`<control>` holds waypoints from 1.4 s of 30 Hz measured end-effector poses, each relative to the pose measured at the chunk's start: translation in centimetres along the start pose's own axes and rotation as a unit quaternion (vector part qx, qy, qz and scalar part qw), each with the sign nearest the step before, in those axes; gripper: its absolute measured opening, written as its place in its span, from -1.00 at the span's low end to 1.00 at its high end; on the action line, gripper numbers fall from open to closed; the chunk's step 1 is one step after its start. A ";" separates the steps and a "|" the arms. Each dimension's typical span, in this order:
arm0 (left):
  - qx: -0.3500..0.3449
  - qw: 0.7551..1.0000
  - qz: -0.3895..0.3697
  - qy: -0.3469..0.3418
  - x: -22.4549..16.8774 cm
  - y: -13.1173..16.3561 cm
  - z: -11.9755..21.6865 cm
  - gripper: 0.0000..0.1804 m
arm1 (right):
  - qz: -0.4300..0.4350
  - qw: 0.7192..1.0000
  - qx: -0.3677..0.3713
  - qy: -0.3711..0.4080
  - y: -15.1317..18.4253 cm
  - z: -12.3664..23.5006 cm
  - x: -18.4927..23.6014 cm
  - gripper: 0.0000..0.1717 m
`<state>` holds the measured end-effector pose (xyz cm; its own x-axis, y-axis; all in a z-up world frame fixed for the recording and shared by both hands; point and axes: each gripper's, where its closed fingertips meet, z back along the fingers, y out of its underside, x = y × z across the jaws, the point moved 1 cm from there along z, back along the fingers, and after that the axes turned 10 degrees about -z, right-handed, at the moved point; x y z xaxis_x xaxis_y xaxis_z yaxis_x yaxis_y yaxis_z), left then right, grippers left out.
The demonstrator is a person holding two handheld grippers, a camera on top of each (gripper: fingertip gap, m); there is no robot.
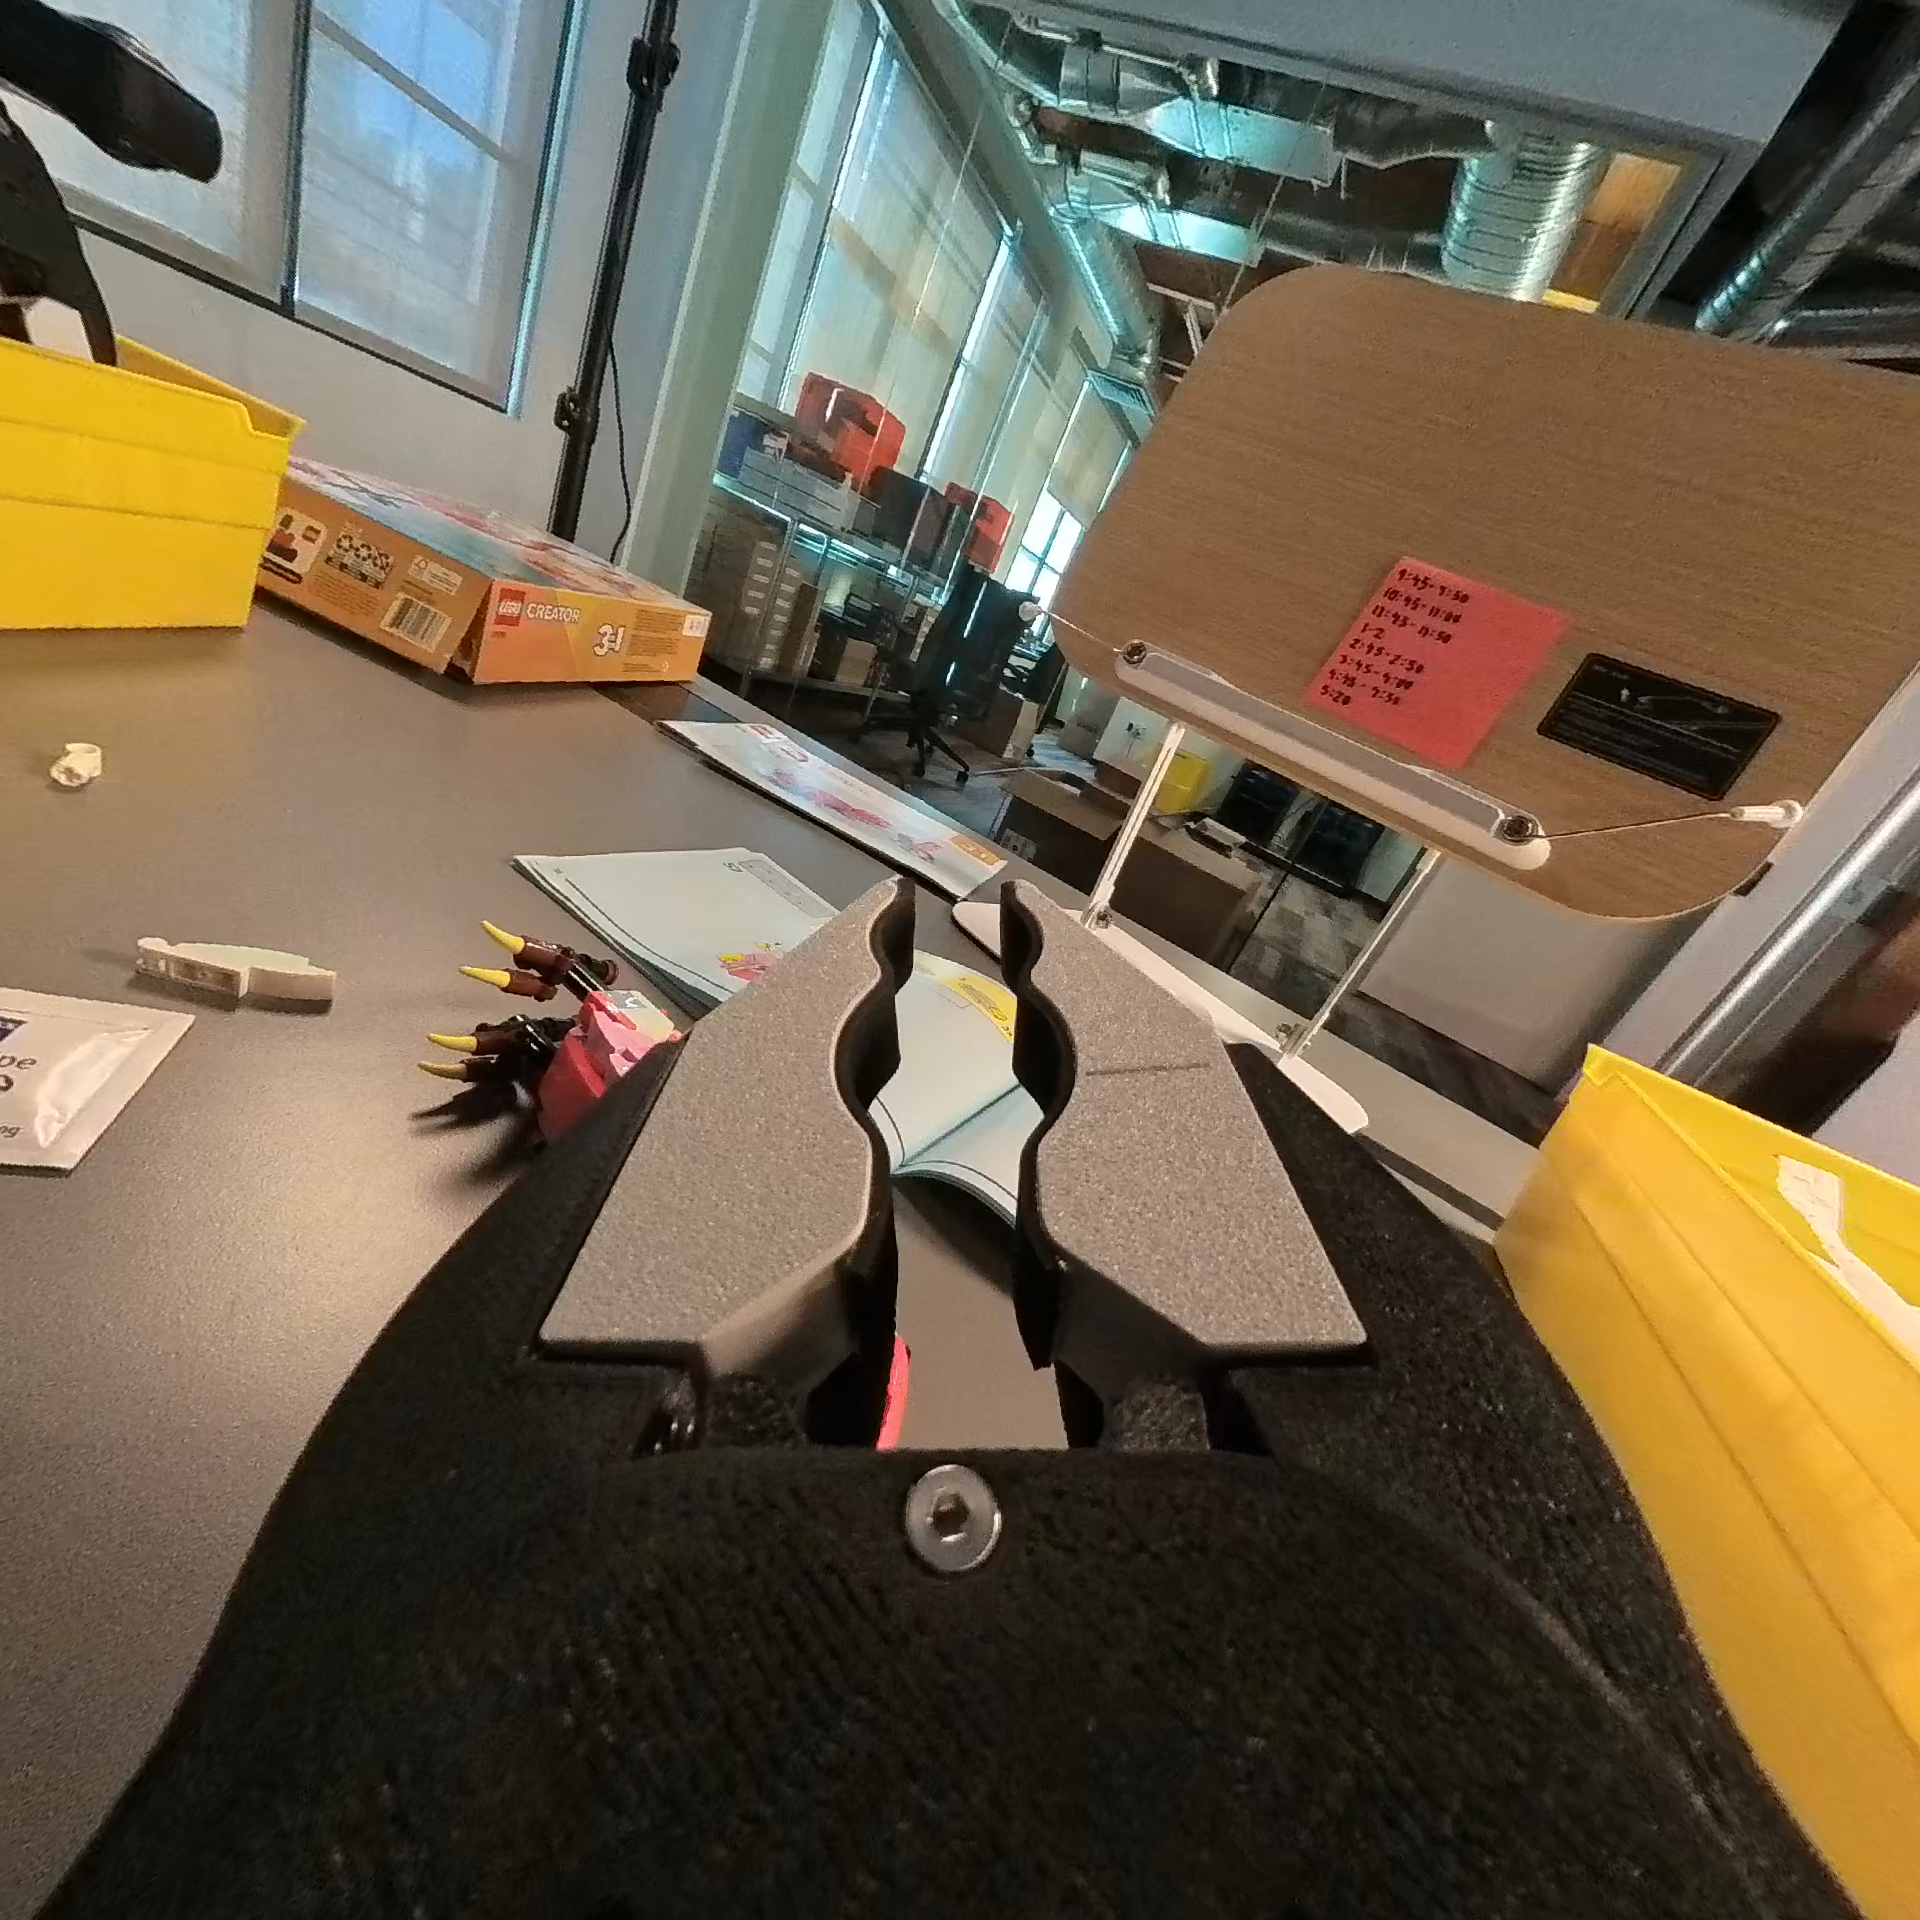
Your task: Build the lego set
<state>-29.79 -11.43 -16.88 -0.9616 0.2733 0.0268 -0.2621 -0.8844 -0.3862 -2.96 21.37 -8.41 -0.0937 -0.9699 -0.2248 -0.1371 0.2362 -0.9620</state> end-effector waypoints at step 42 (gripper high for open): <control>-0.050 0.996 0.057 -0.053 -0.6 -0.9 -0.3 -0.74 | 0.008 1.000 0.006 0.001 0.2 -0.1 0.1 -0.85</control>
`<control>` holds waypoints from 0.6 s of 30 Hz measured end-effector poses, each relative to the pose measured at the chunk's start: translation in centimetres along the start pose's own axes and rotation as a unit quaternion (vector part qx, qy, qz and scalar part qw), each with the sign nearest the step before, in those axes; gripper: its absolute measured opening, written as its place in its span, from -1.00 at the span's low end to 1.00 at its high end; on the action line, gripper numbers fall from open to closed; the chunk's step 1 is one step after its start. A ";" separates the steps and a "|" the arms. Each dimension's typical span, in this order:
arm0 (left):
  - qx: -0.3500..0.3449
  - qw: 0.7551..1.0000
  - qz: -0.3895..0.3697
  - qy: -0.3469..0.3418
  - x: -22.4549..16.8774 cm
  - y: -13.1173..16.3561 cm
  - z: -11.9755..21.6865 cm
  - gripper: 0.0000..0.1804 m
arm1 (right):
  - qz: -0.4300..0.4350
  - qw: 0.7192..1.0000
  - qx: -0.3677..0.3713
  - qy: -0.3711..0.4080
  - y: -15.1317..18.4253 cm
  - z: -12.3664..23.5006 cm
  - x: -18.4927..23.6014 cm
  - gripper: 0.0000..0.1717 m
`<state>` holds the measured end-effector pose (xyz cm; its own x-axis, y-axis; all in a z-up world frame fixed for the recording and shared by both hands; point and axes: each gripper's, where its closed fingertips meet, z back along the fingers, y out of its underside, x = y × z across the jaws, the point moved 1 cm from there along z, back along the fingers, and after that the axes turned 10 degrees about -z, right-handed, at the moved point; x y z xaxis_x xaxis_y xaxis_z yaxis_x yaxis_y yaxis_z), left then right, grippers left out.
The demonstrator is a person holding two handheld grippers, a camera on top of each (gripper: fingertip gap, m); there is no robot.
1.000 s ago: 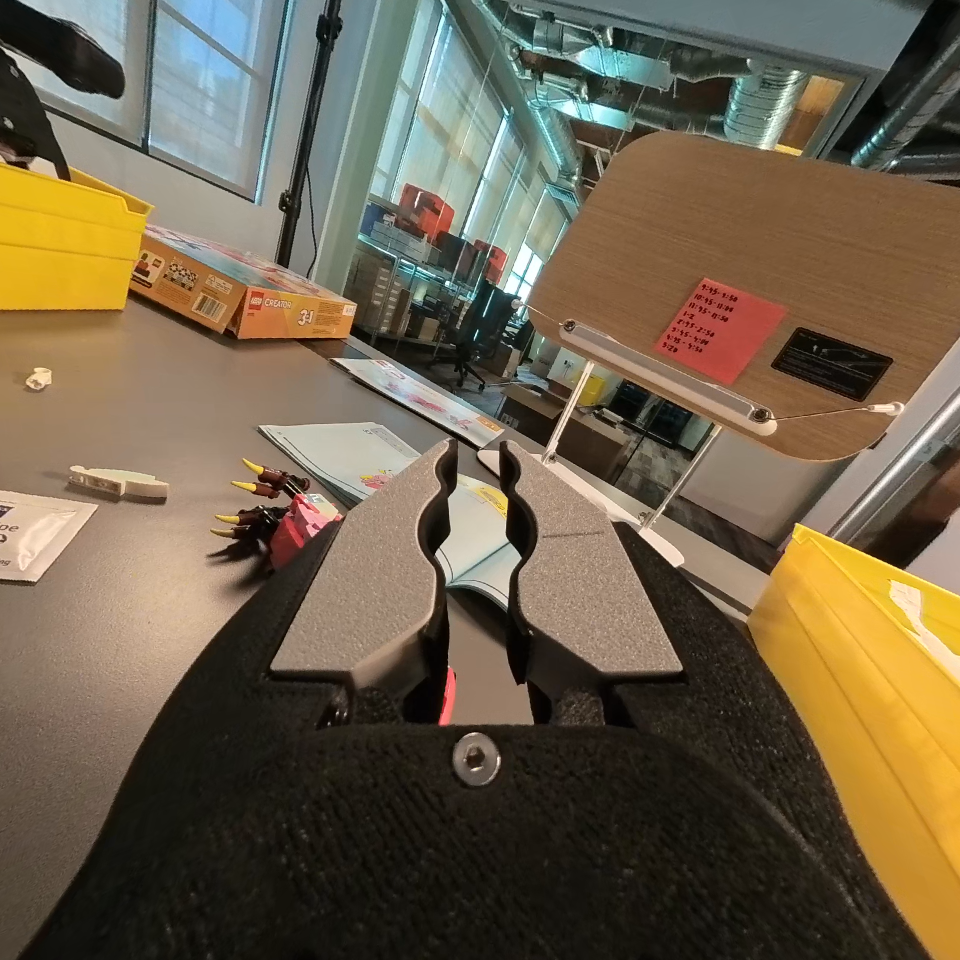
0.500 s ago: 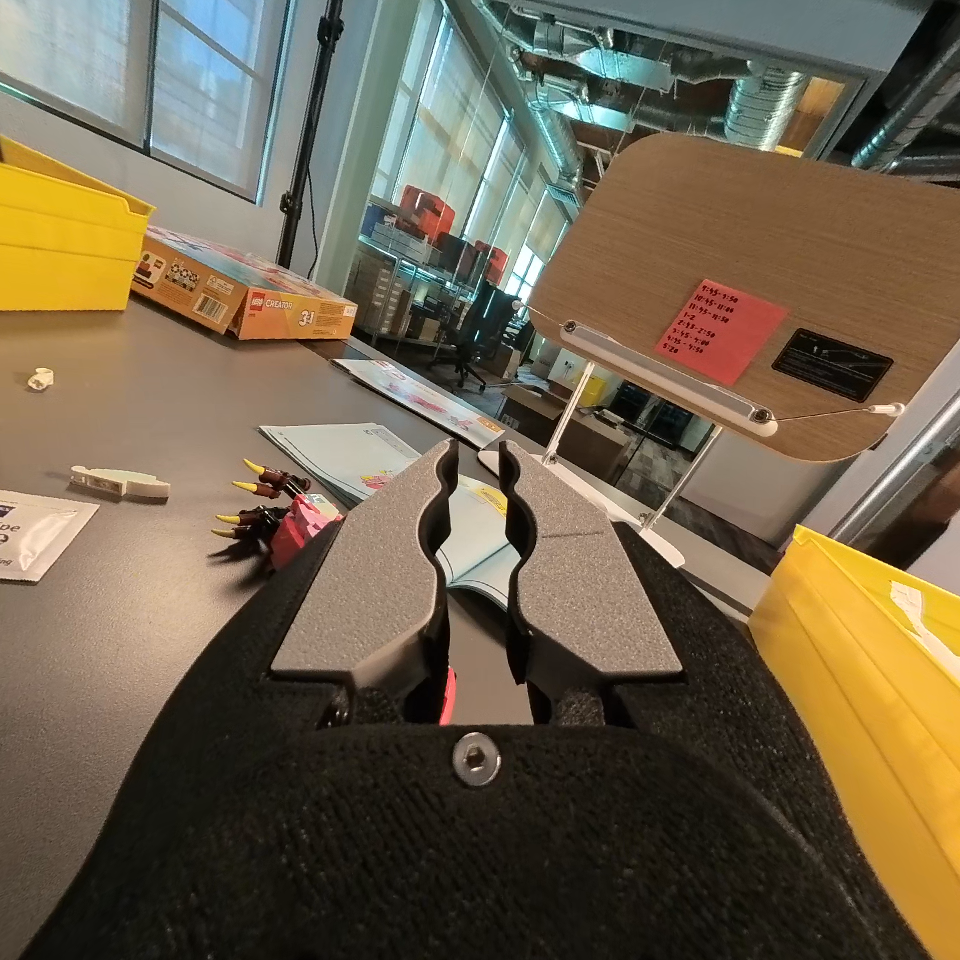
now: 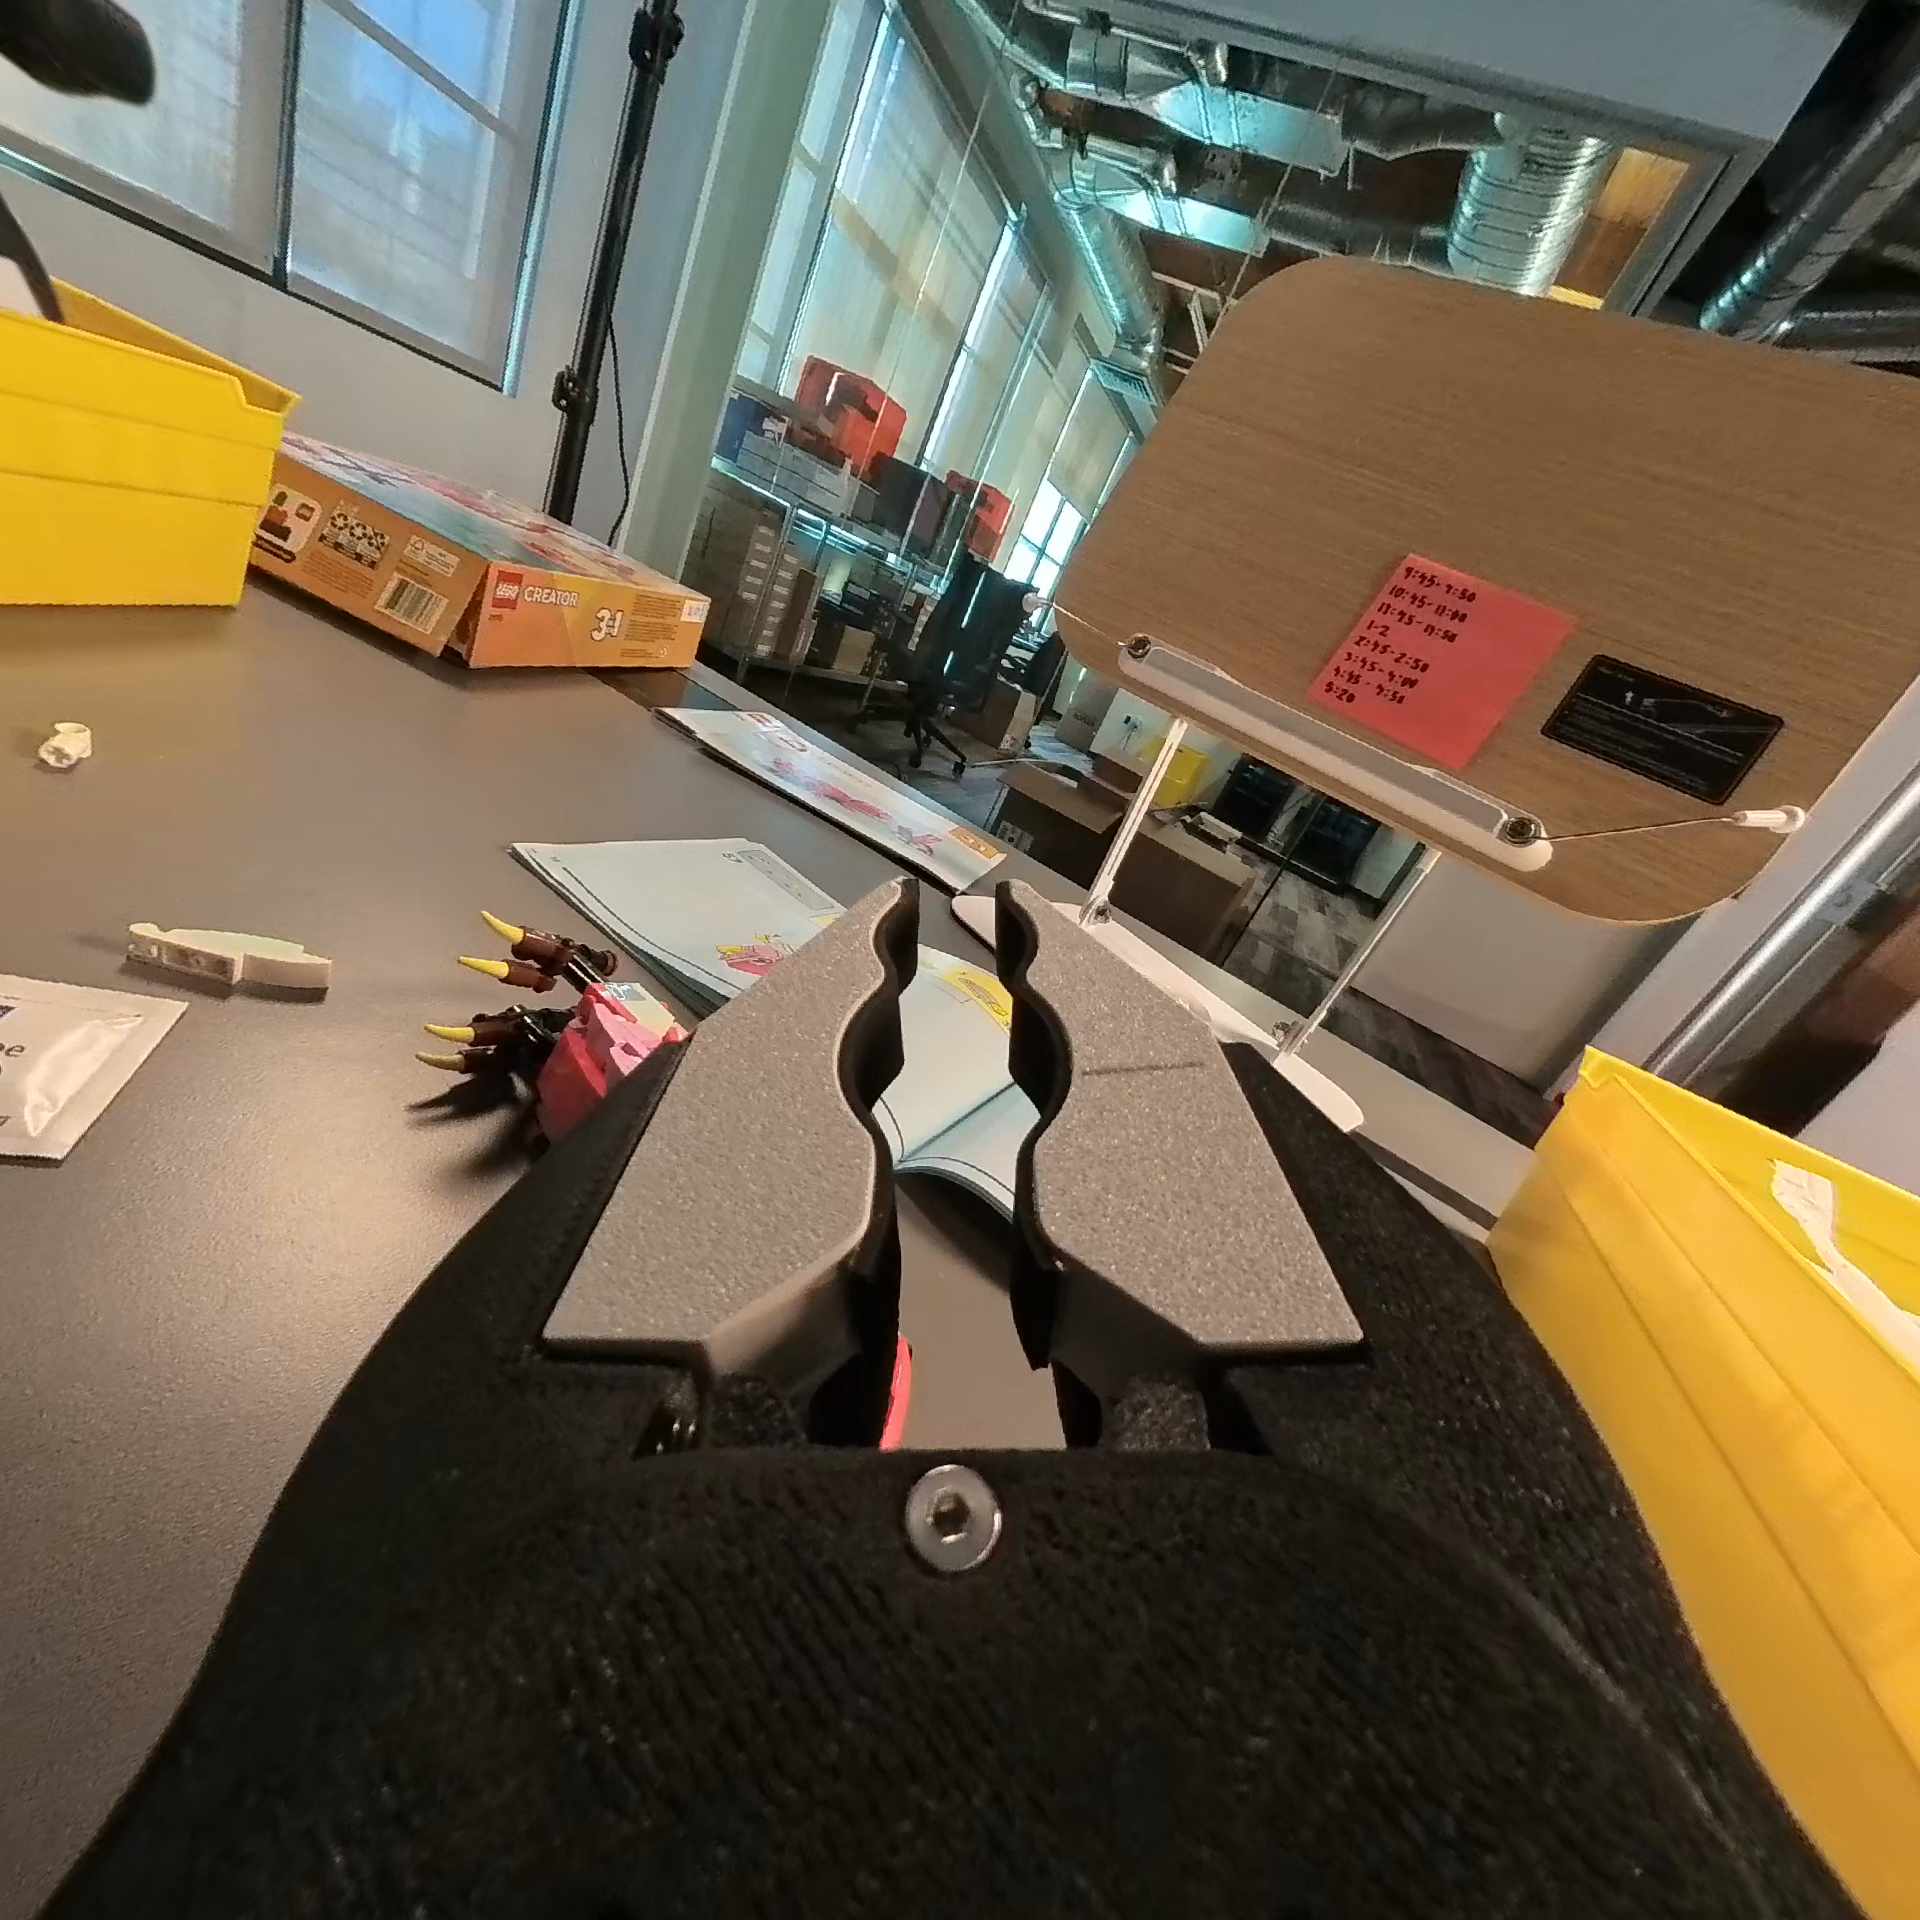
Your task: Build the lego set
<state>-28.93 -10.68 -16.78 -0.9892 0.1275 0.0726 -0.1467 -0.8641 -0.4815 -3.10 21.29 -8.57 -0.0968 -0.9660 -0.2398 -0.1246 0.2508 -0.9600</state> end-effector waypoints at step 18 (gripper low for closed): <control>-0.060 0.991 -0.104 -0.062 -1.6 -0.2 3.9 -0.98 | -0.003 1.000 -0.003 -0.004 -0.1 0.0 0.0 -0.86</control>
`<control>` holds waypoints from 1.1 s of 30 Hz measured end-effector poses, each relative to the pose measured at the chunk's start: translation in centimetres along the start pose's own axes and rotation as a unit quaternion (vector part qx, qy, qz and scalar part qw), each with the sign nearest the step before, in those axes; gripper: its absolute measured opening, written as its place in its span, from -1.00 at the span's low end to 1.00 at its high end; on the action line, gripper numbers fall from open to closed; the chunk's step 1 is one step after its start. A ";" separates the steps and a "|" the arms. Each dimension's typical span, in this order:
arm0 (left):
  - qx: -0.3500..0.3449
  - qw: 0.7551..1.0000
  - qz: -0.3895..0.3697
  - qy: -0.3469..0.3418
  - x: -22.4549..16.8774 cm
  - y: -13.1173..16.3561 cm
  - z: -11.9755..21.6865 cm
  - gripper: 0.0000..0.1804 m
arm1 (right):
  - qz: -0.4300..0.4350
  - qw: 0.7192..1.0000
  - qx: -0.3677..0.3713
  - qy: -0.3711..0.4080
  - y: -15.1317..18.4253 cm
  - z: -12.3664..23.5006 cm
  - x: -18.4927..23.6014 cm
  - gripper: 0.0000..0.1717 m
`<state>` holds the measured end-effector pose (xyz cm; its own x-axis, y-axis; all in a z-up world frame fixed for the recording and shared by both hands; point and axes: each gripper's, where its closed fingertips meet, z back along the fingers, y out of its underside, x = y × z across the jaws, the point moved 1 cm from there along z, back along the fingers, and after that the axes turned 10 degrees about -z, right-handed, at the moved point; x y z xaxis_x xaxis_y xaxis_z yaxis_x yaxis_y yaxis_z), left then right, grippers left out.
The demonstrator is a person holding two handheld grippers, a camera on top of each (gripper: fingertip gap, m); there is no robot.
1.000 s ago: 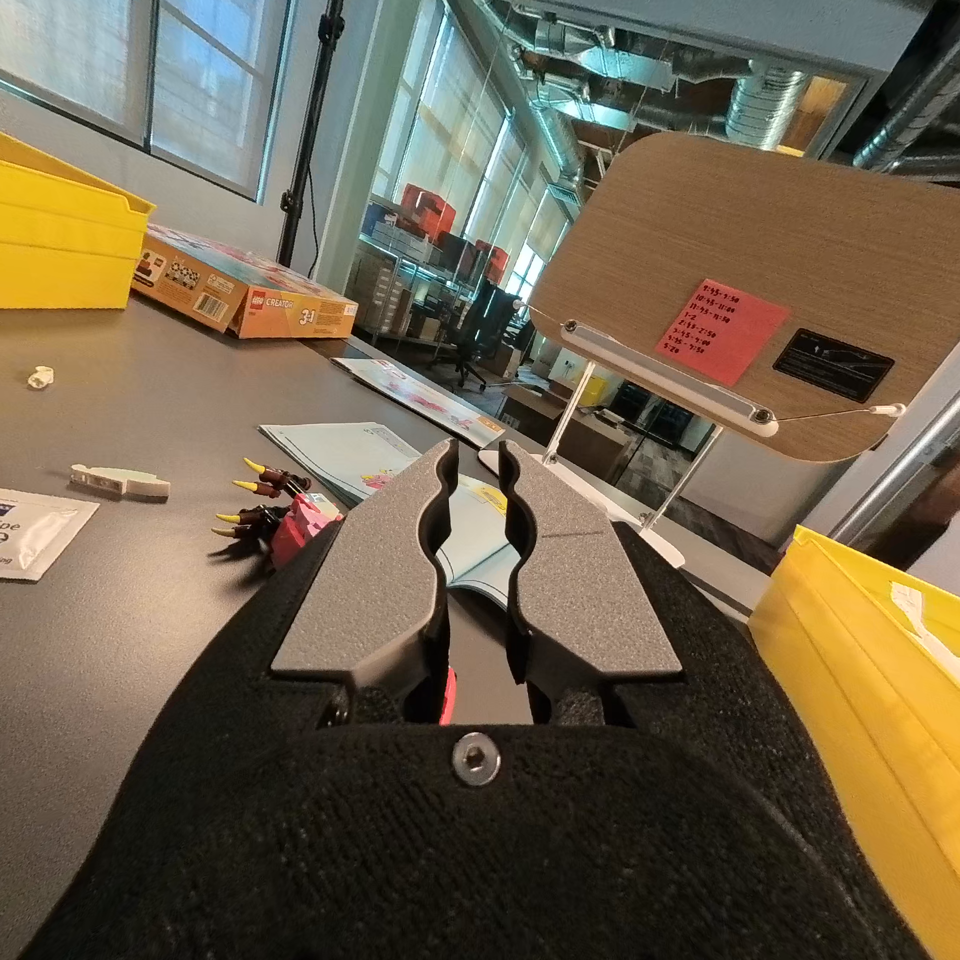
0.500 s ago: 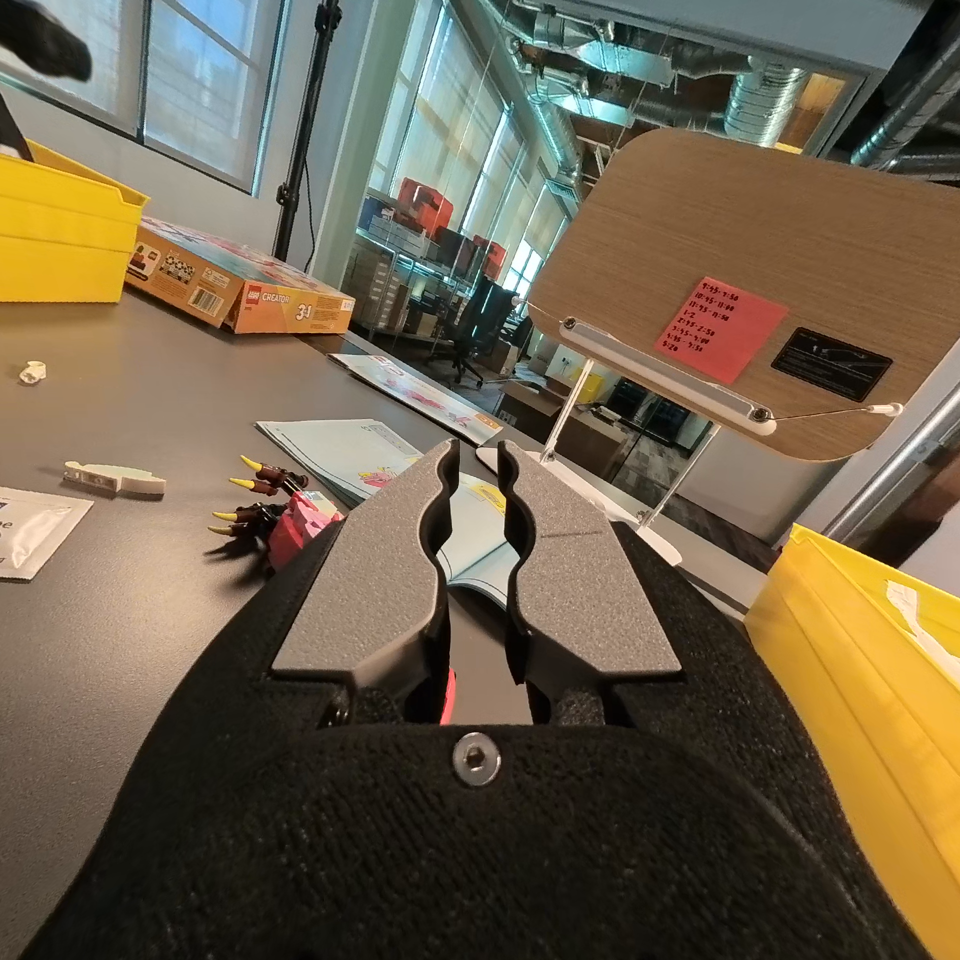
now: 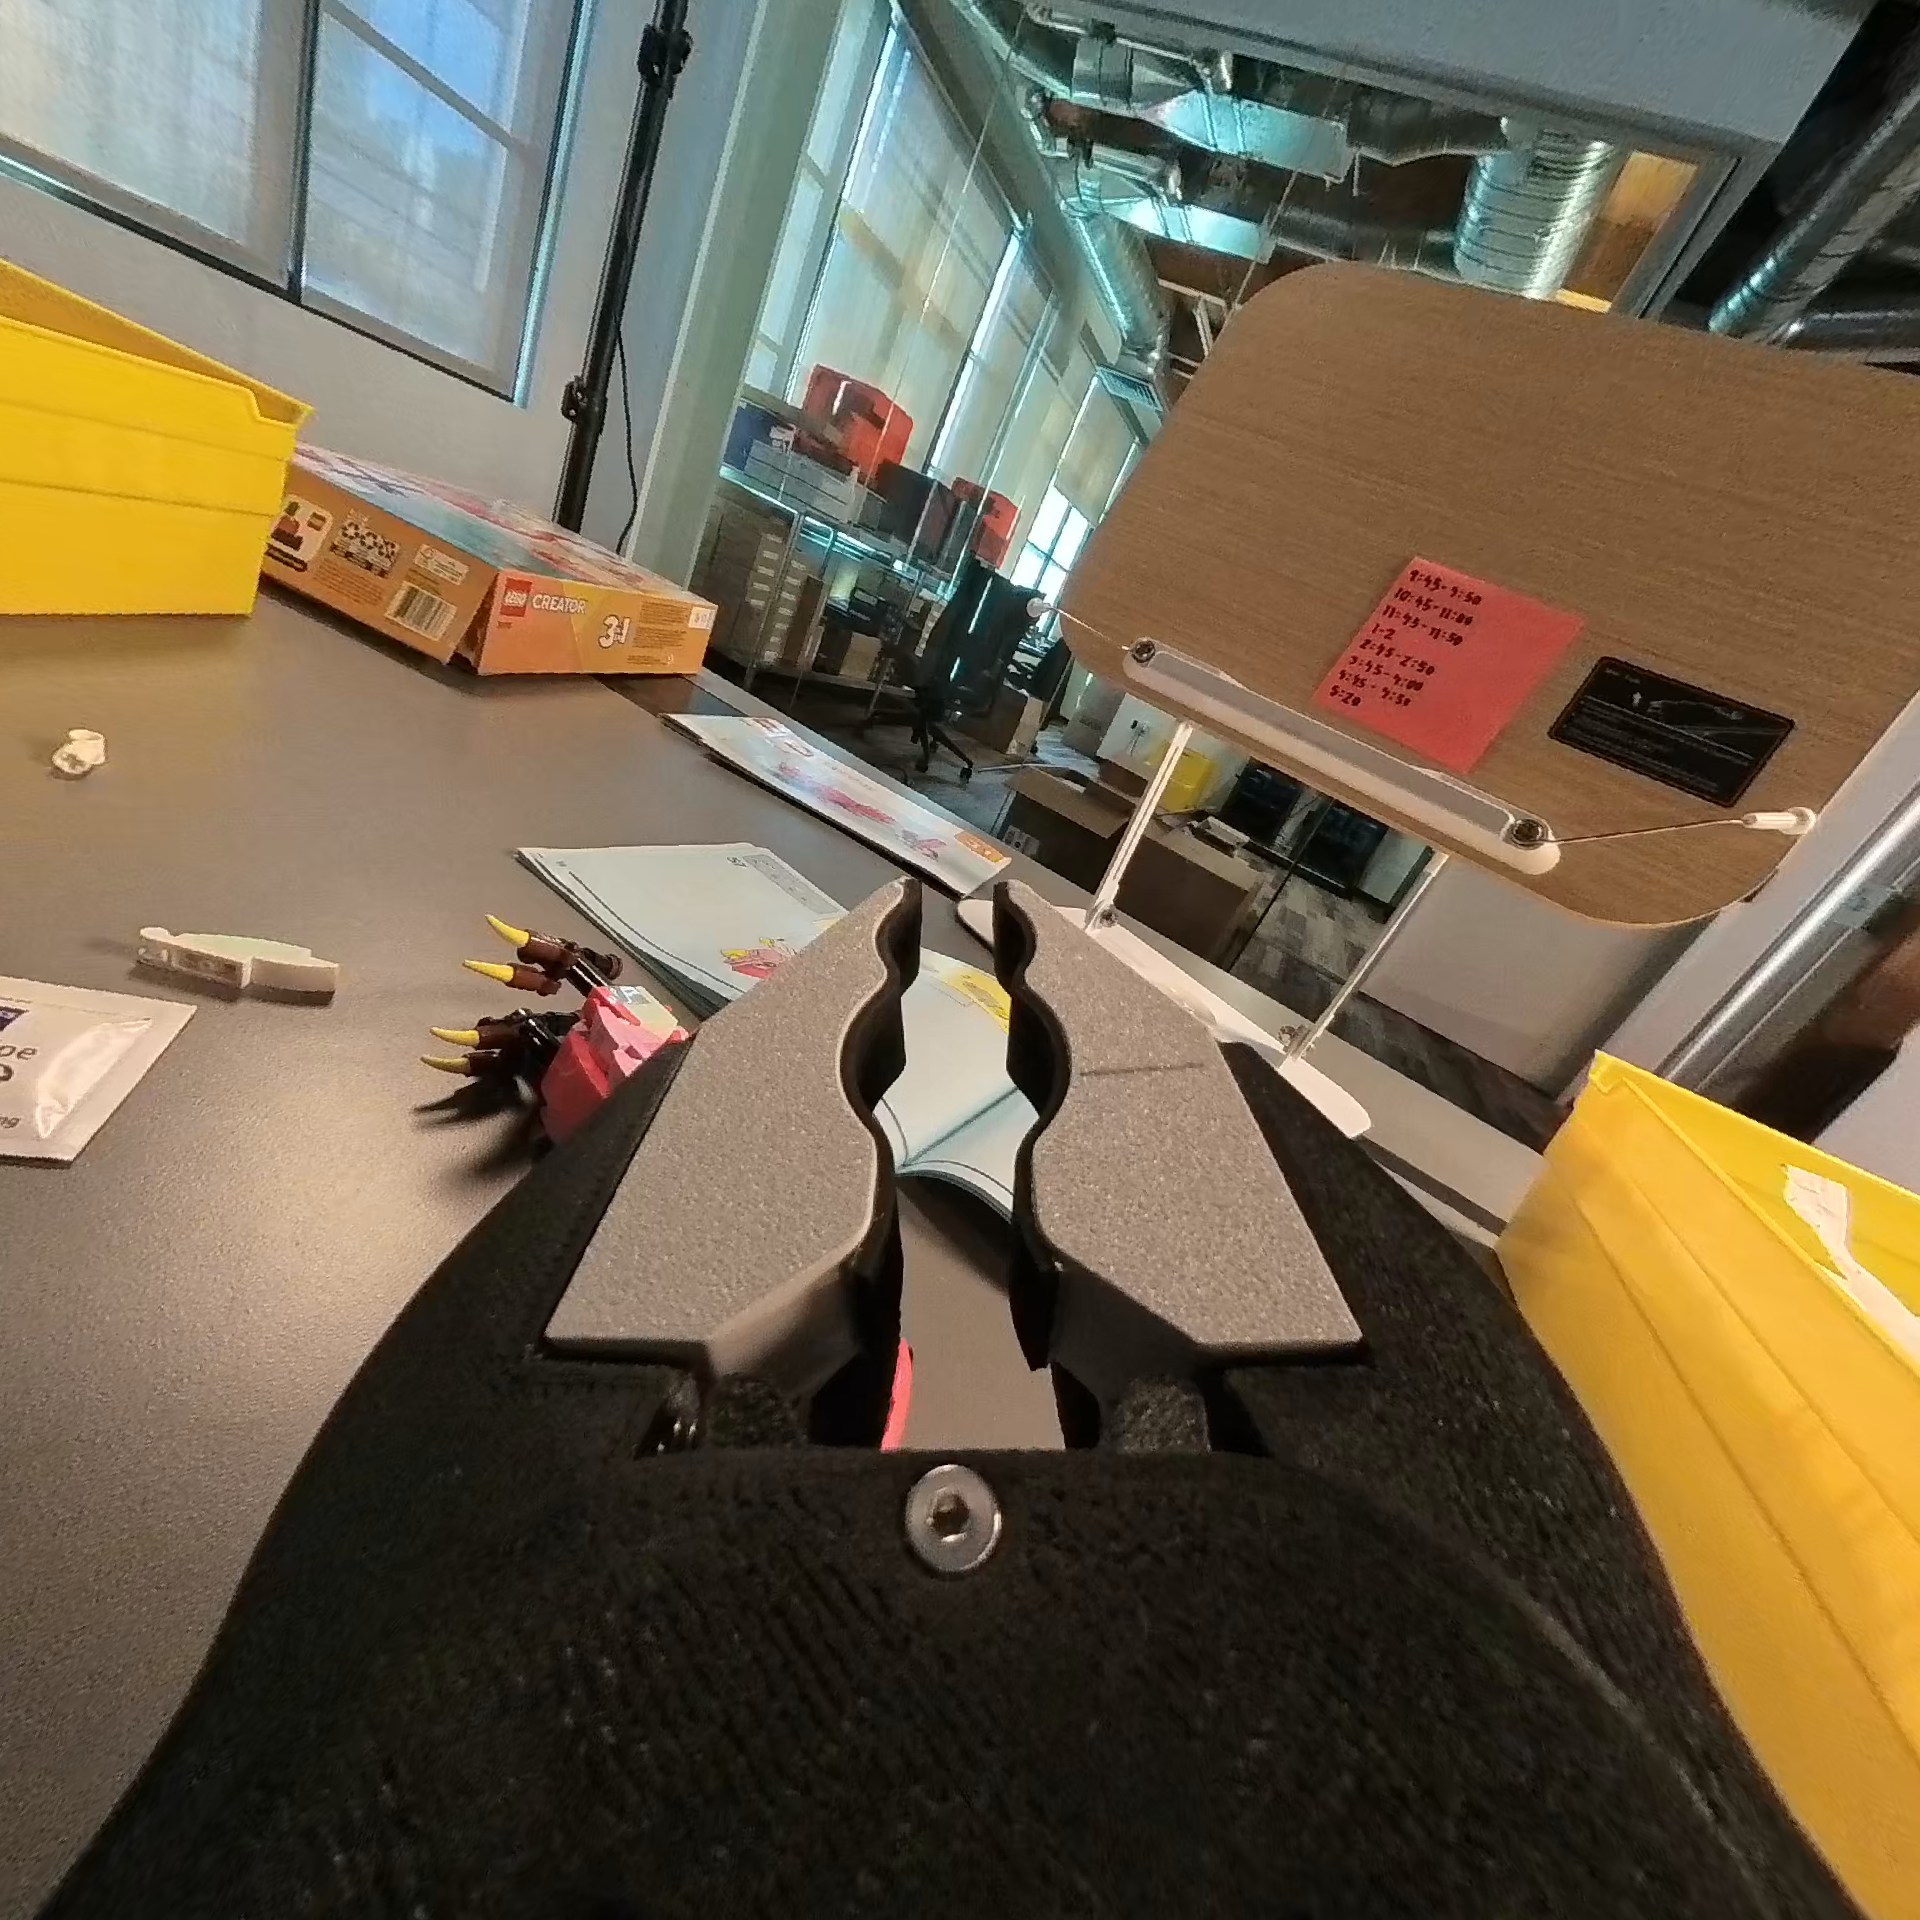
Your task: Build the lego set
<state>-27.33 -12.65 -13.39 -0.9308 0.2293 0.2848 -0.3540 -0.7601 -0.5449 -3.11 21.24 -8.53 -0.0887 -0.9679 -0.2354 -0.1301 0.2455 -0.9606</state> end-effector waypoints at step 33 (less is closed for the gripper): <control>0.135 0.984 0.098 0.062 -0.6 1.8 -4.6 -0.92 | 0.000 1.000 -0.001 -0.006 0.0 0.0 0.1 -0.88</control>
